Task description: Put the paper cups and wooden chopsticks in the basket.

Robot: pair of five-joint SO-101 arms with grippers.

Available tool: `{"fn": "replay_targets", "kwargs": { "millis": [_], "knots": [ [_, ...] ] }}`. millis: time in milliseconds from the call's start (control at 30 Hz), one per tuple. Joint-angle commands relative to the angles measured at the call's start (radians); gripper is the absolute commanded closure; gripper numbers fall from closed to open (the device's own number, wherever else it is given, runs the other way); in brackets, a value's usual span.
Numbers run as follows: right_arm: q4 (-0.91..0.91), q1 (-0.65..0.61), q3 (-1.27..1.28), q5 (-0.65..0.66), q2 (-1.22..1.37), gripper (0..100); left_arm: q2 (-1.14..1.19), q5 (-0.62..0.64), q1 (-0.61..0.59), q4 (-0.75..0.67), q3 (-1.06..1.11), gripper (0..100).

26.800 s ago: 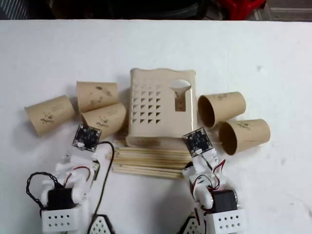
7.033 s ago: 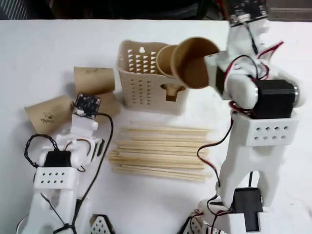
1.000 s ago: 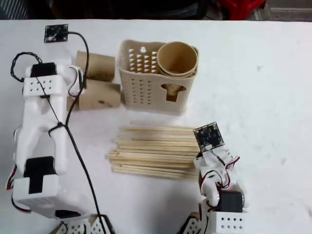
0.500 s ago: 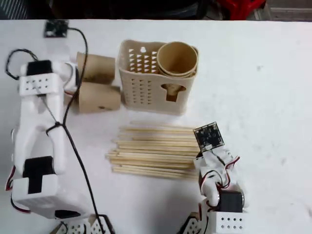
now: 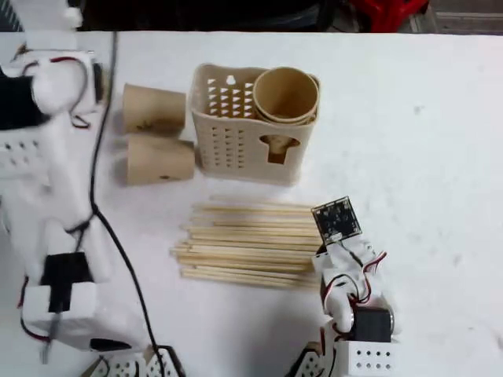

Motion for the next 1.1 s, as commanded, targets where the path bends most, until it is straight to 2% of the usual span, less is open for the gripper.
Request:
{"fn": "replay_targets", "kwargs": {
  "millis": [0, 200, 367, 667, 967, 1067],
  "knots": [
    [-0.022, 0.007, -0.005, 0.008, -0.004, 96.1, -0.018, -0.009, 0.205, 0.041, -0.269, 96],
    [-0.022, 0.007, 0.006, 0.008, -0.004, 96.1, -0.015, -0.008, 0.503, 0.025, -0.307, 96],
    [-0.087, 0.005, 0.058, 0.008, -0.002, 96.1, -0.005, -0.009, 0.647, -0.064, -0.298, 96],
    [-0.094, 0.007, 0.060, 0.008, -0.002, 96.1, 0.110, -0.002, 0.736, -0.137, -0.169, 96],
    [-0.096, 0.007, 0.060, 0.008, -0.002, 96.1, 0.176, -0.009, 0.716, -0.103, -0.143, 96],
    [-0.096, 0.007, 0.060, 0.008, -0.002, 96.1, 0.199, -0.009, 0.714, -0.101, -0.143, 90]
  ]
}}
